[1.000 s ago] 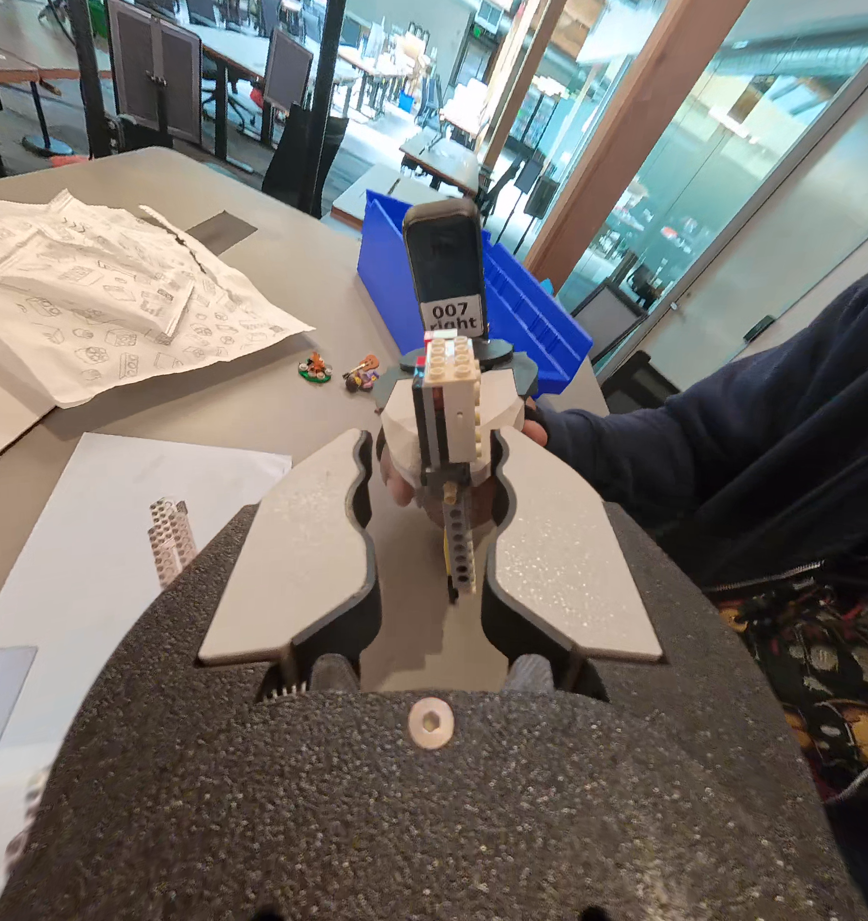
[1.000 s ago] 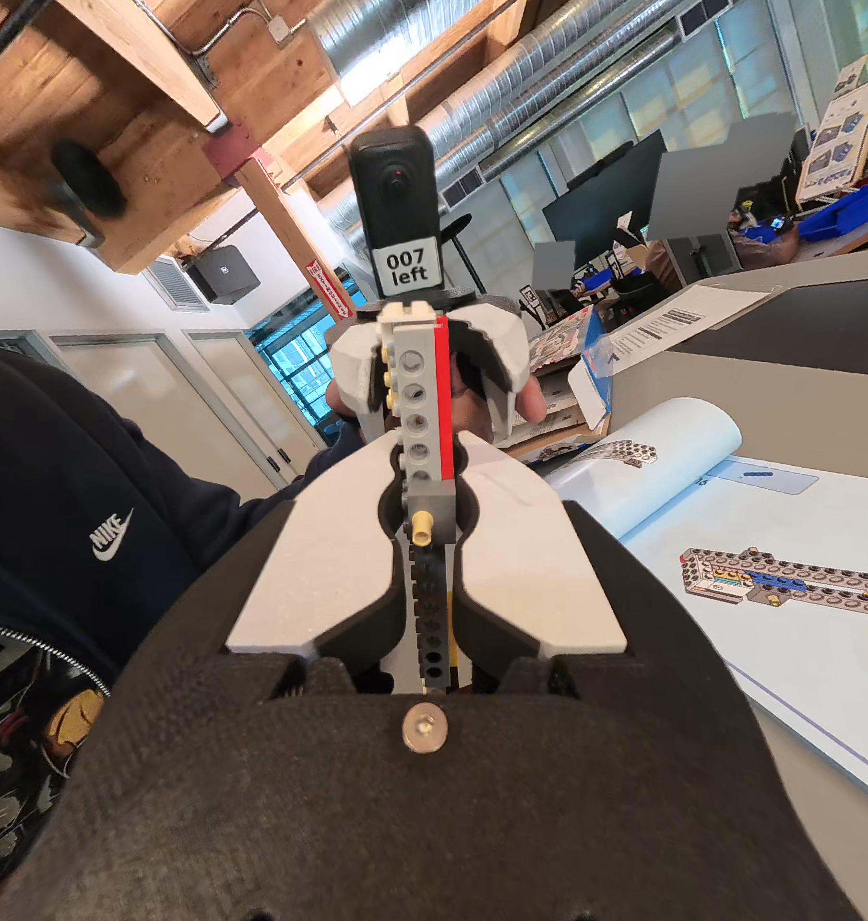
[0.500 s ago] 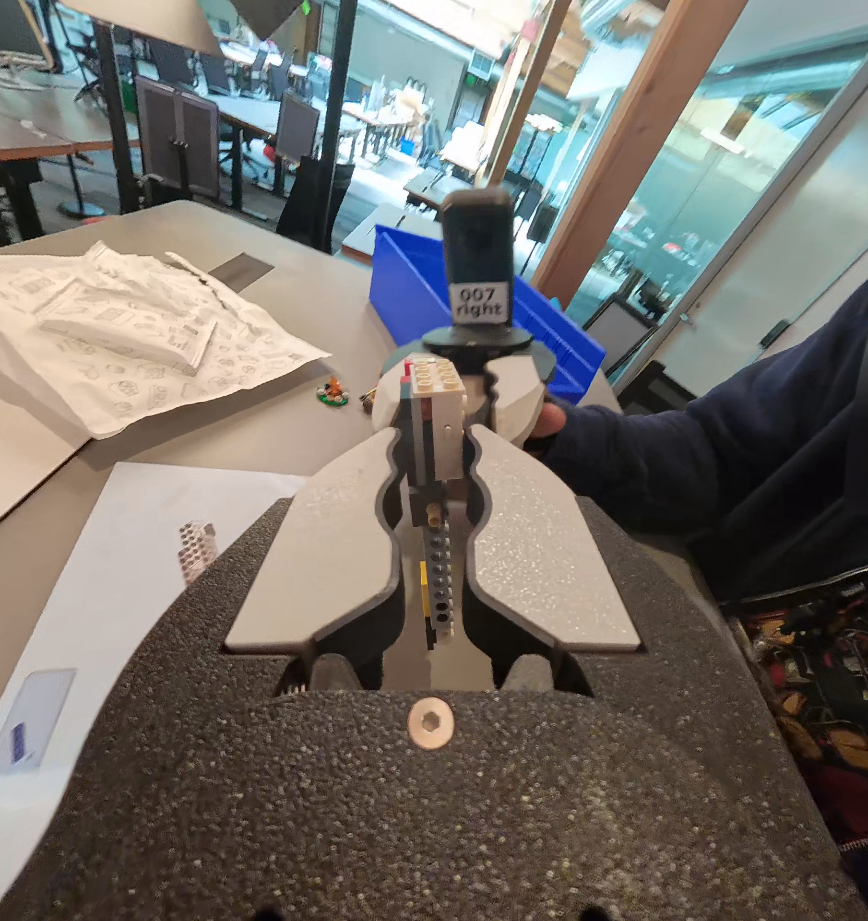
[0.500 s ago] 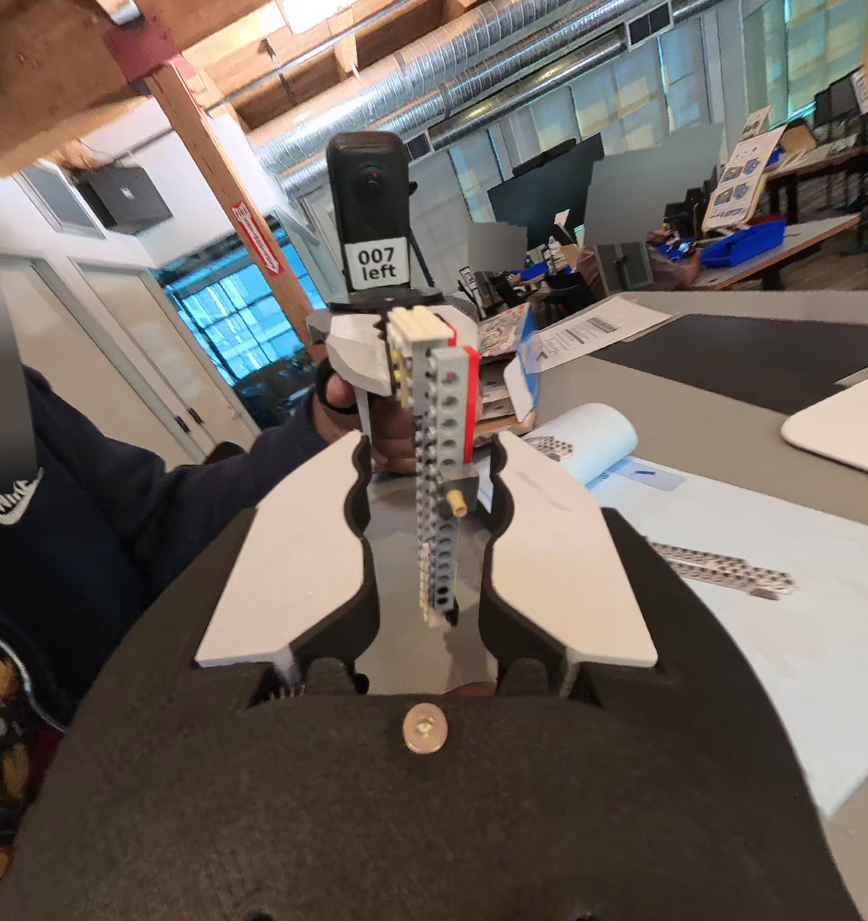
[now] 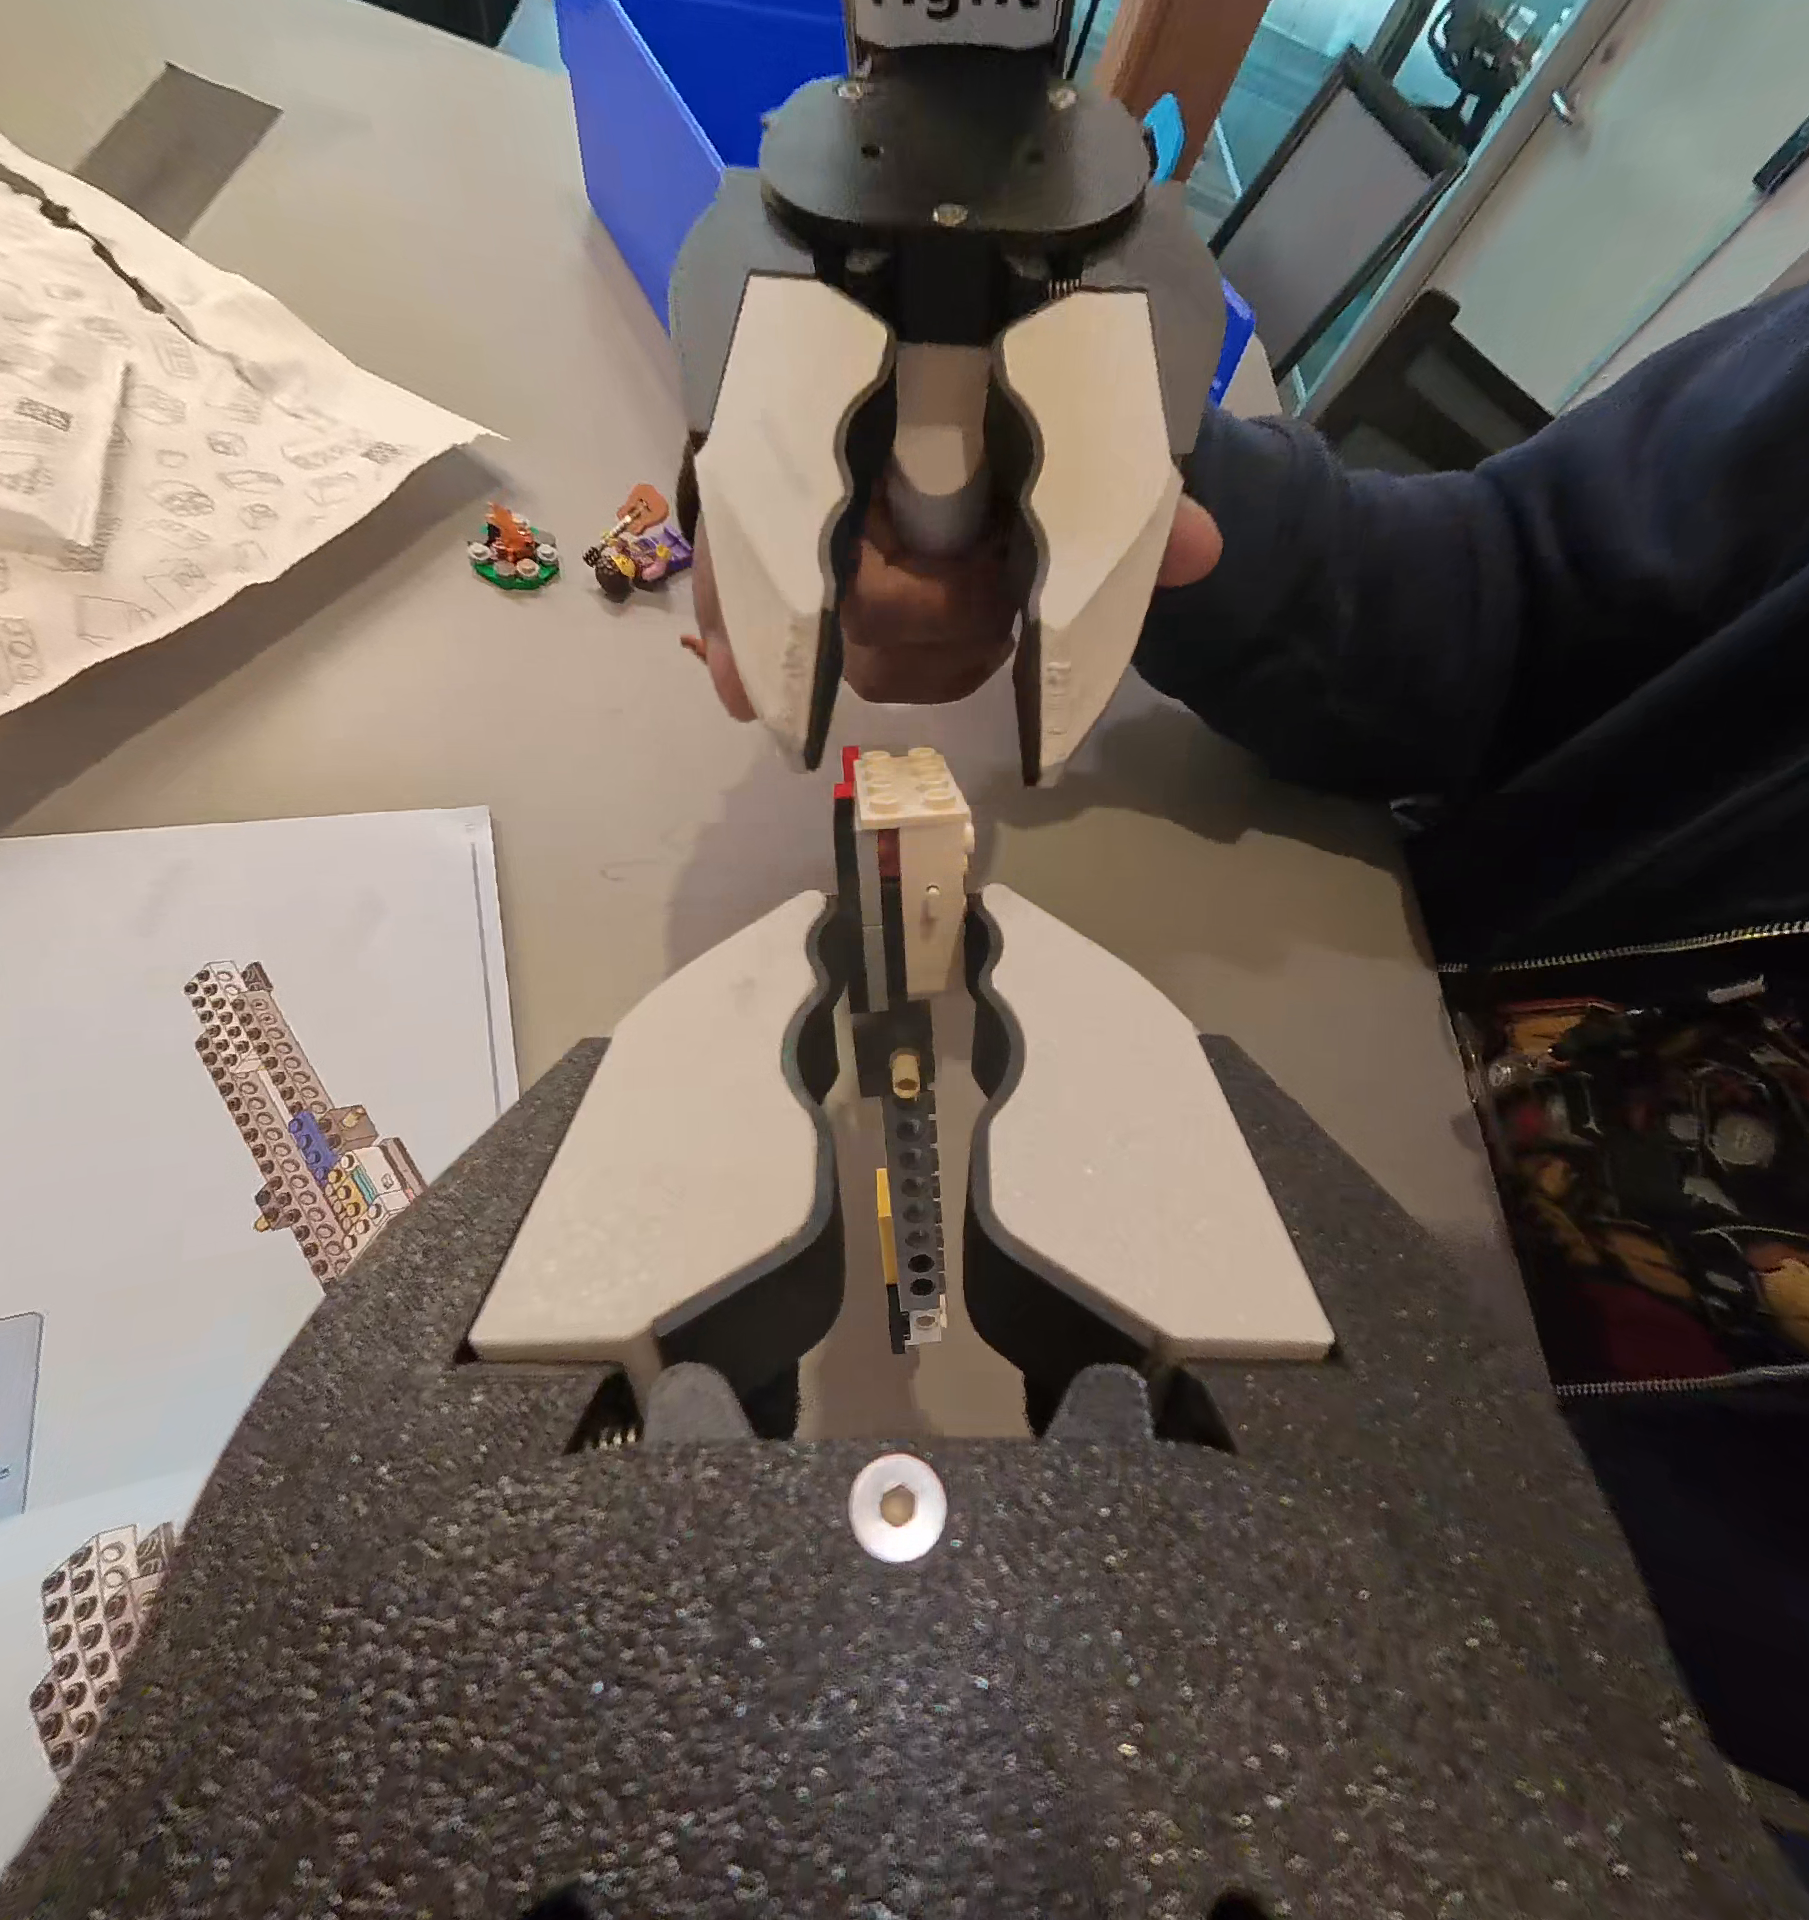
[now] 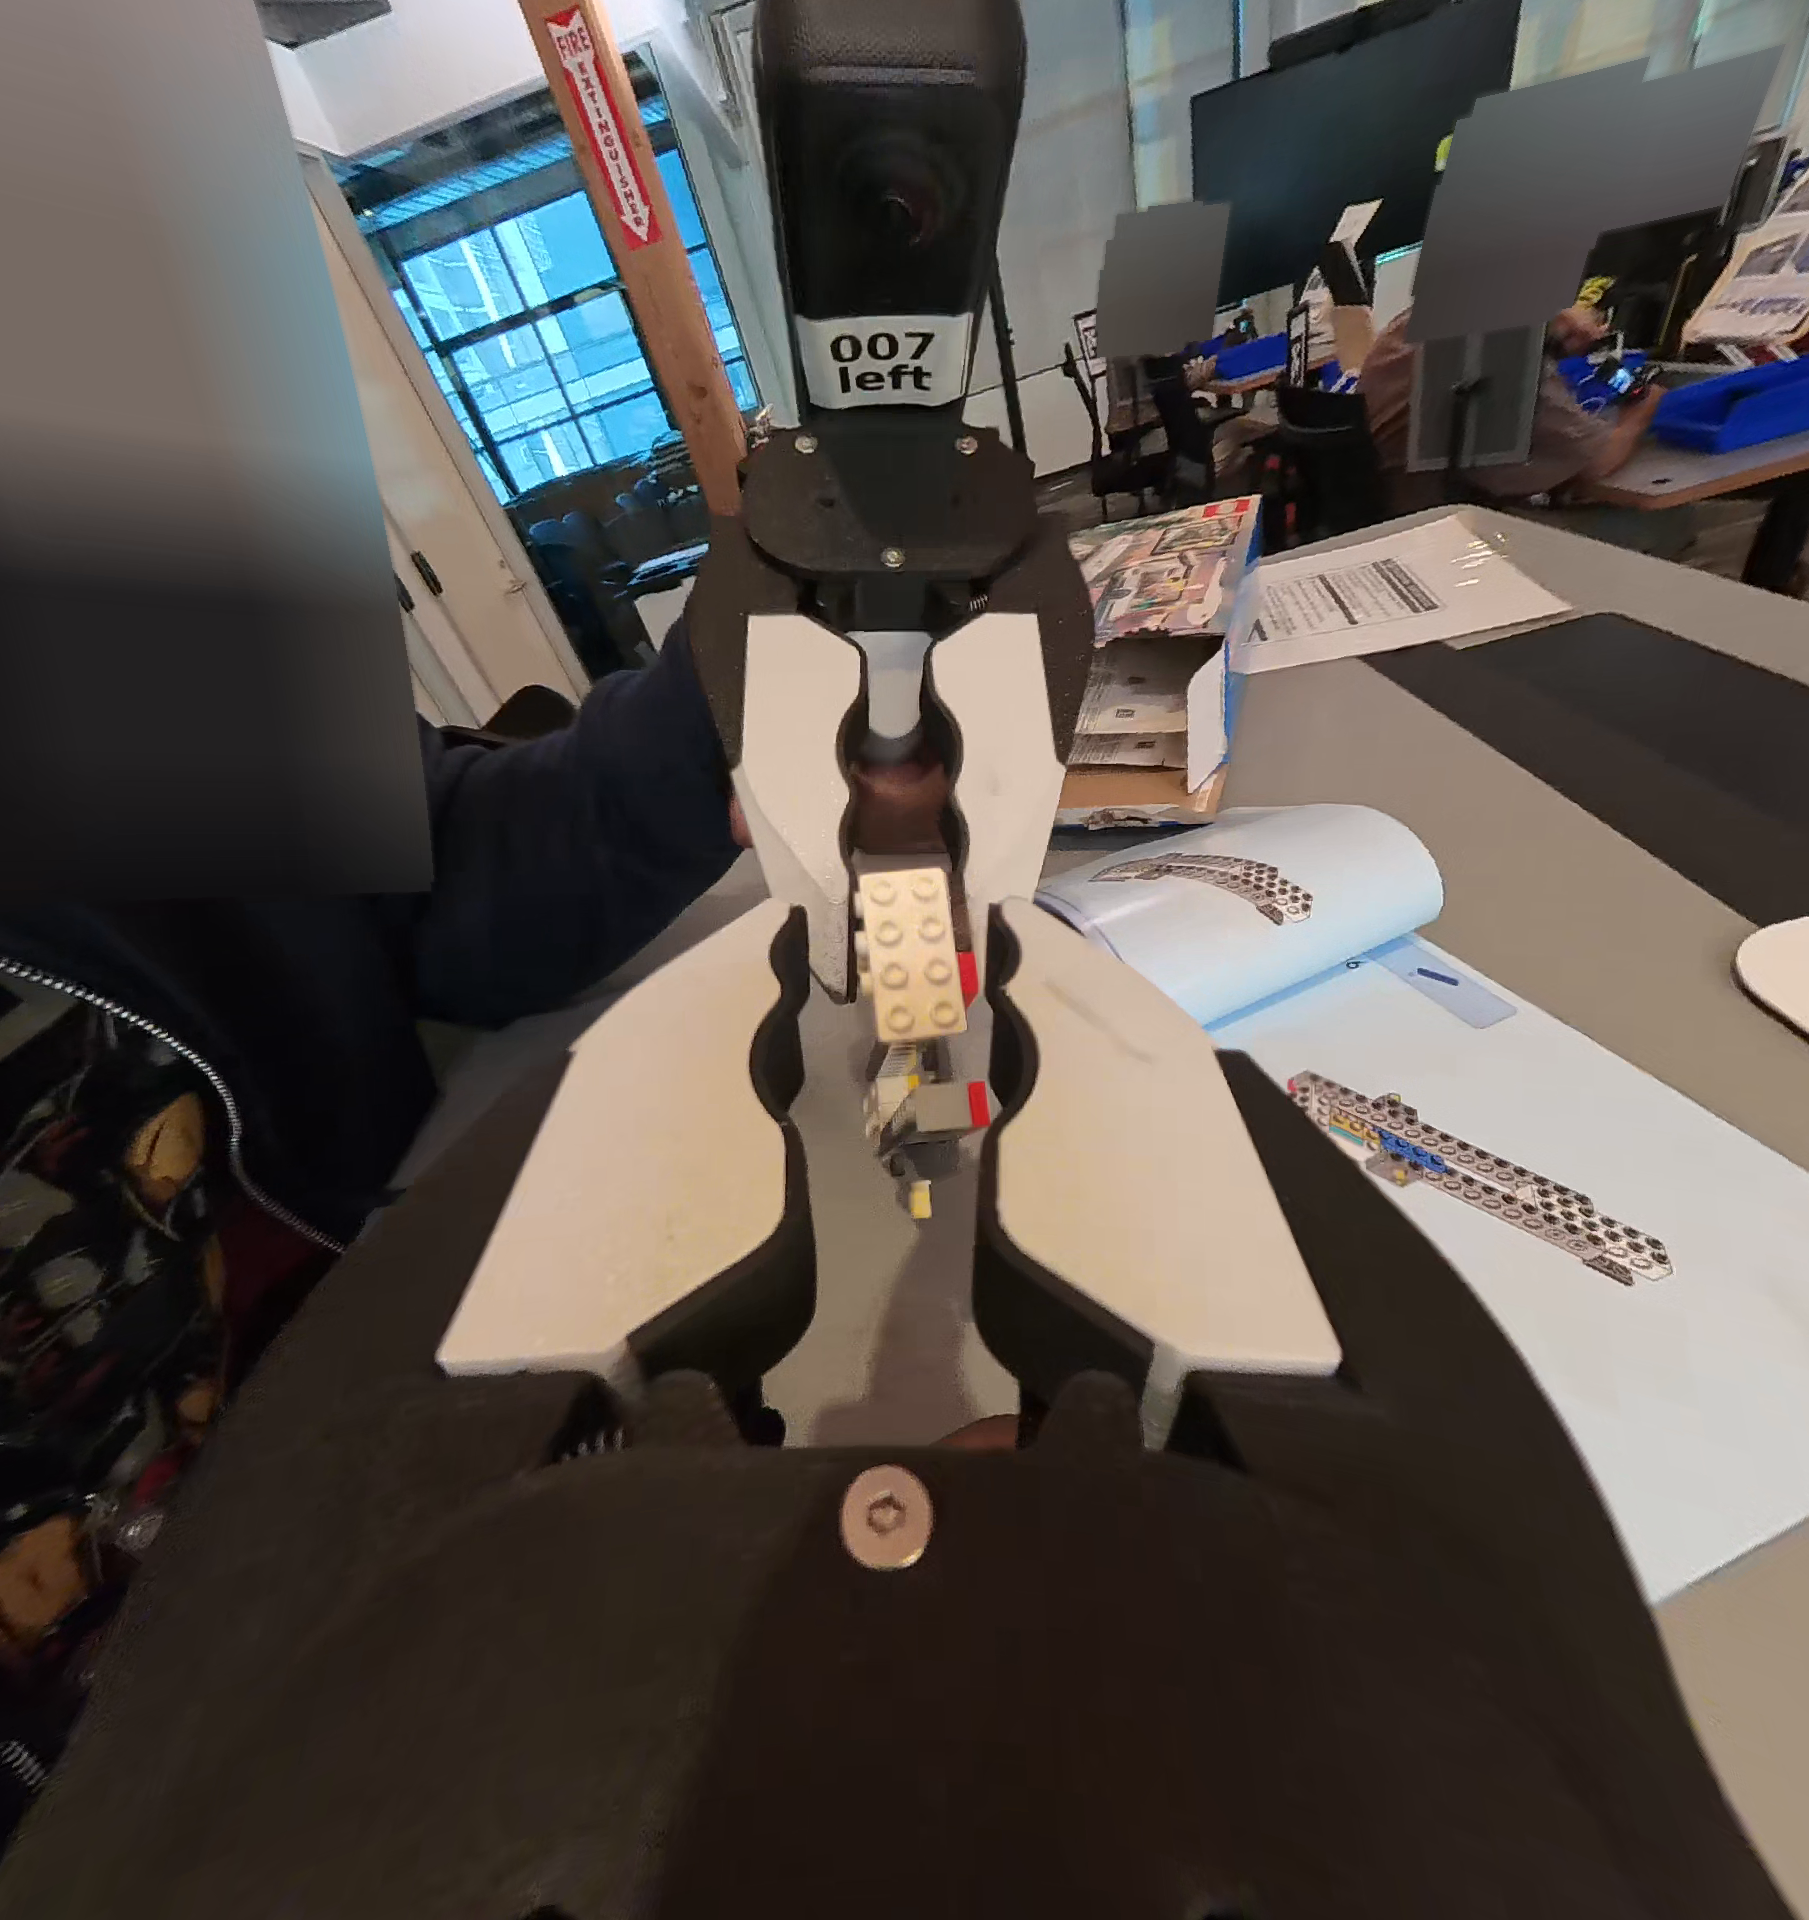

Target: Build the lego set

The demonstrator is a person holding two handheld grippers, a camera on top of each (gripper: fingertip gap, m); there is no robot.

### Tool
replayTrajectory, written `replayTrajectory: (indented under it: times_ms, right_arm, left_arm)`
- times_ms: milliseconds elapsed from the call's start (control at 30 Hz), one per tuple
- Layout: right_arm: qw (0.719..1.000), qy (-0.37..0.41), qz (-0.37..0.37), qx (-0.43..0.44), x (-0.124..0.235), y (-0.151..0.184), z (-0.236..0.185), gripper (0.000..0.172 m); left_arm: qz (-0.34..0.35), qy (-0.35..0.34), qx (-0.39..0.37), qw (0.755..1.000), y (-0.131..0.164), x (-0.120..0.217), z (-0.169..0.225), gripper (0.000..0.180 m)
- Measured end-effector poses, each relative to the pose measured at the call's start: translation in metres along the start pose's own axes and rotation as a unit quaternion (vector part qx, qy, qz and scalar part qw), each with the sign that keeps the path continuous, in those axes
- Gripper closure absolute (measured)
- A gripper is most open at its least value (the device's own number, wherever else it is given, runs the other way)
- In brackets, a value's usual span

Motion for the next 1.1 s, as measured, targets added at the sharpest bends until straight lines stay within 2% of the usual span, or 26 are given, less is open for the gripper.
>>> replayTrajectory:
  times_ms: [400, 600, 1100]
  right_arm:
    - [1.000, -0.024, -0.007, -0.016, -0.003, 0.010, 0.001, 0.149]
    - [0.999, -0.040, 0.006, -0.029, -0.003, 0.012, 0.004, 0.149]
    - [0.998, -0.056, -0.017, -0.029, -0.004, 0.017, 0.004, 0.150]
  left_arm:
    - [-0.003, 0.010, -0.009, 1.000, 0.001, -0.002, 0.002, 0.159]
    - [0.000, 0.015, -0.012, 1.000, 0.001, -0.003, 0.002, 0.159]
    - [-0.018, 0.019, -0.017, 1.000, 0.005, -0.007, 0.001, 0.159]
Point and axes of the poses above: each gripper's, where its closed fingertips meet, x back along the fingers, y out of its underside, z = x × y across the jaws, the point moved 8 cm from there along x, back along the fingers, and after that the axes turned 8 degrees about x, right-handed, at the moved point
